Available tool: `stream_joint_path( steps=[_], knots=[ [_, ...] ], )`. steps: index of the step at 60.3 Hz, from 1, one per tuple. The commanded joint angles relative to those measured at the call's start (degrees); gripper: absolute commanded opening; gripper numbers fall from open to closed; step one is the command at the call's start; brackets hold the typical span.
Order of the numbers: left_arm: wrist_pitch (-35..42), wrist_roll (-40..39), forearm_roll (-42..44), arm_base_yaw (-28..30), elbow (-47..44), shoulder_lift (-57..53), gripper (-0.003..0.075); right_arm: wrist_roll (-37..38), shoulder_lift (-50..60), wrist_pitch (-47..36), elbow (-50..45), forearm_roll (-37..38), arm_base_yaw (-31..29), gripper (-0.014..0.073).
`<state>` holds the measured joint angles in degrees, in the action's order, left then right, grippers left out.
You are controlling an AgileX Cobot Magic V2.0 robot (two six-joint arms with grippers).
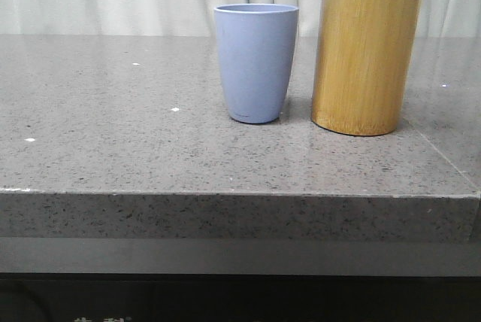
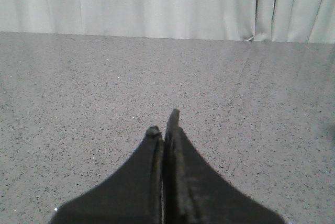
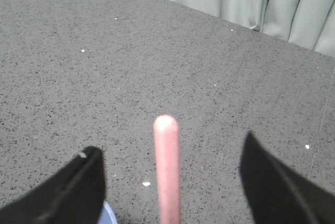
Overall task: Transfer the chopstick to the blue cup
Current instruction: 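Grasp the pink stick in the bamboo holder with the right gripper, lift, then move the pink stick over the blue cup and lower it inside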
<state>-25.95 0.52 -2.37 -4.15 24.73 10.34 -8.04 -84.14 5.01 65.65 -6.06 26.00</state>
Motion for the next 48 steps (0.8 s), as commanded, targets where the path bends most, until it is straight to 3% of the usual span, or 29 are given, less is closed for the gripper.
stream_joint_path(
  steps=[1, 9, 17, 30, 48],
  knots=[
    [4.62, -0.52, -0.52, 0.14, 1.45, 0.56, -0.0019, -0.68, 1.91, -5.01, 2.26, 0.74, 0.09, 0.0372],
    [4.62, -0.52, -0.52, 0.14, 1.45, 0.56, -0.0019, -0.68, 1.91, -6.16, 2.26, 0.74, 0.09, 0.0178],
    [4.62, -0.52, -0.52, 0.14, 1.45, 0.56, -0.0019, -0.68, 2.2, -7.2, 2.26, 0.74, 0.09, 0.0061],
    [4.62, -0.52, -0.52, 0.14, 1.45, 0.56, -0.0019, -0.68, 2.34, -7.95, 2.26, 0.74, 0.09, 0.0001],
    [4.62, -0.52, -0.52, 0.14, 1.45, 0.56, -0.0019, -0.68, 6.86, -10.89, 2.26, 0.74, 0.09, 0.0001]
  ],
)
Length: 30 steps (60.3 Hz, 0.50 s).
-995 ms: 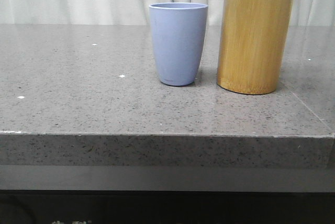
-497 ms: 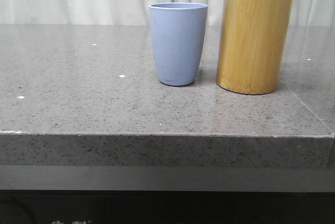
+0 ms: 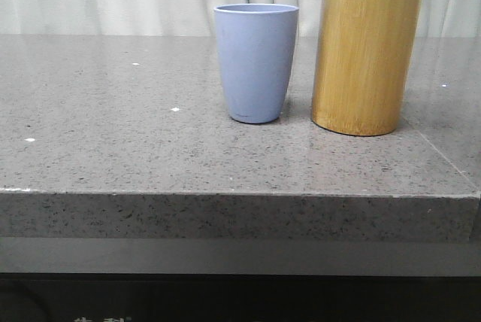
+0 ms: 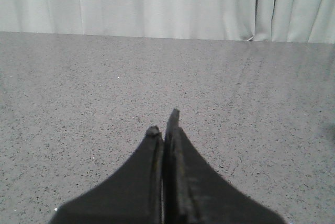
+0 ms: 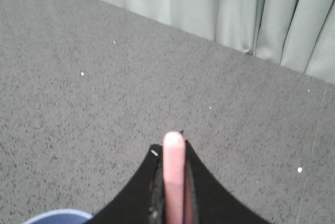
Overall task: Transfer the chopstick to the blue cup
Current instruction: 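Move the pink stick over the blue cup and lower it inside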
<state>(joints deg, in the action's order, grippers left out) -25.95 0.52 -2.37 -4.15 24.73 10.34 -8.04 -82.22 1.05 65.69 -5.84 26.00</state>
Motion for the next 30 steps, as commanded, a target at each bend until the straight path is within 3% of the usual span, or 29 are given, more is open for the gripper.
stream_joint_path(
  steps=[1, 24, 30],
  knots=[
    [4.62, -0.52, -0.52, 0.14, 1.45, 0.56, -0.0019, -0.68, 5.48, -7.45, 2.22, 0.53, 0.09, 0.0001],
    [4.62, -0.52, -0.52, 0.14, 1.45, 0.56, -0.0019, -0.6, 19.29, -21.27, 2.23, 0.53, 0.09, 0.0001],
    [4.62, -0.52, -0.52, 0.14, 1.45, 0.56, -0.0019, 2.95, 19.98, -23.75, 2.44, 0.53, 0.2, 0.0001]
  ],
)
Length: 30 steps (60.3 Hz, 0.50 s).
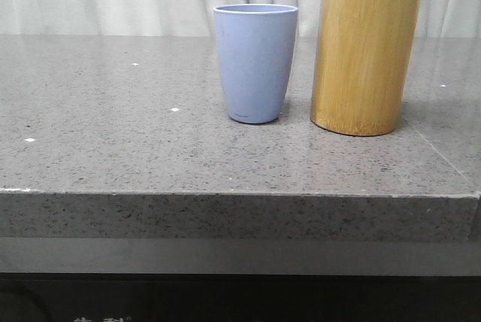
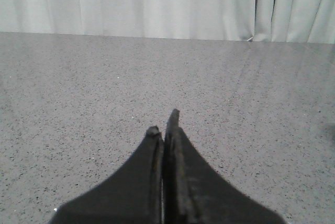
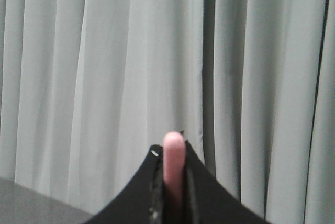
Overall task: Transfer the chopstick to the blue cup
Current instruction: 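Move the pink stick over the blue cup and lower it inside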
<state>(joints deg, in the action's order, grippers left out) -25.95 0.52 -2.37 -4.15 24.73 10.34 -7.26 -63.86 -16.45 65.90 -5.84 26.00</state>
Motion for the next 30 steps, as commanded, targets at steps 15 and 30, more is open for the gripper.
stream_joint_path(
  steps=[15, 30],
  knots=[
    [4.62, -0.52, -0.52, 0.14, 1.45, 0.56, -0.0019, 8.72, -3.76, -7.52, 2.53, 0.53, 3.99, 0.0001],
    [4.62, -0.52, -0.52, 0.14, 1.45, 0.56, -0.0019, 8.72, -14.79, -11.4, 2.53, 0.58, 8.2, 0.0002]
  ],
)
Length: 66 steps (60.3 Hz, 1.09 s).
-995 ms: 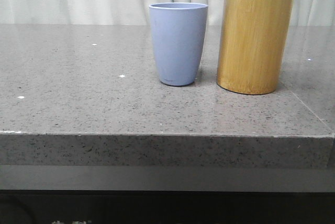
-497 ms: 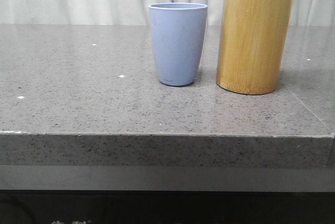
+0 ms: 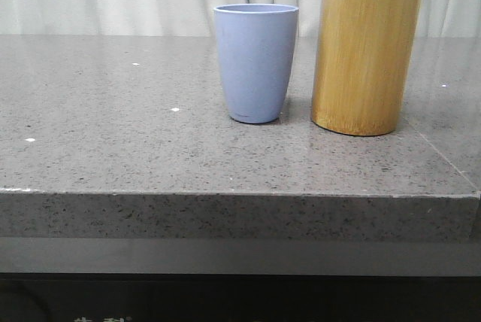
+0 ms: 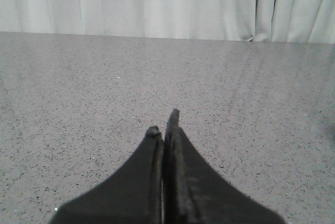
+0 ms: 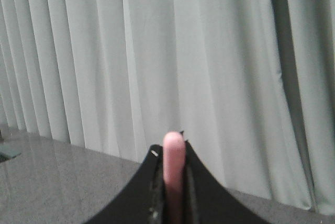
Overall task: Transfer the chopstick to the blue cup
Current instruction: 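Move the pink stick over the blue cup and lower it inside, then open the right gripper to release the stick and withdraw upward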
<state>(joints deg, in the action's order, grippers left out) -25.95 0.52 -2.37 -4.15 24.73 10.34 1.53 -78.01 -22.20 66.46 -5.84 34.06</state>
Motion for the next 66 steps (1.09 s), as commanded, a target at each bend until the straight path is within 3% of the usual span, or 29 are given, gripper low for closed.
stream_joint_path(
  steps=[1, 22, 35, 43, 53, 66],
  knots=[
    [4.62, -0.52, -0.52, 0.14, 1.45, 0.56, -0.0019, -0.07, -1.36, -5.65, 1.97, 0.58, 0.15, 0.0004],
    [4.62, -0.52, -0.52, 0.14, 1.45, 0.56, -0.0019, -0.12, -7.94, -1.9, 1.78, 0.64, 0.09, 0.002],
    [4.62, -0.52, -0.52, 0.14, 1.45, 0.56, -0.0019, -0.12, -8.16, 2.7, 1.78, 0.64, 0.09, 0.0226],
    [4.62, -0.52, -0.52, 0.14, 1.45, 0.56, -0.0019, -0.12, -7.68, 2.58, 1.78, 0.64, 0.09, 0.0292],
    [4.62, -0.52, -0.52, 0.14, 1.45, 0.56, -0.0019, -0.12, -3.83, 8.42, 3.54, 0.64, -0.18, 0.0262],
    [4.62, -0.52, -0.52, 0.14, 1.45, 0.56, -0.0019, -0.12, 0.49, 39.32, 16.0, 0.64, -4.94, 0.0057]
  ],
)
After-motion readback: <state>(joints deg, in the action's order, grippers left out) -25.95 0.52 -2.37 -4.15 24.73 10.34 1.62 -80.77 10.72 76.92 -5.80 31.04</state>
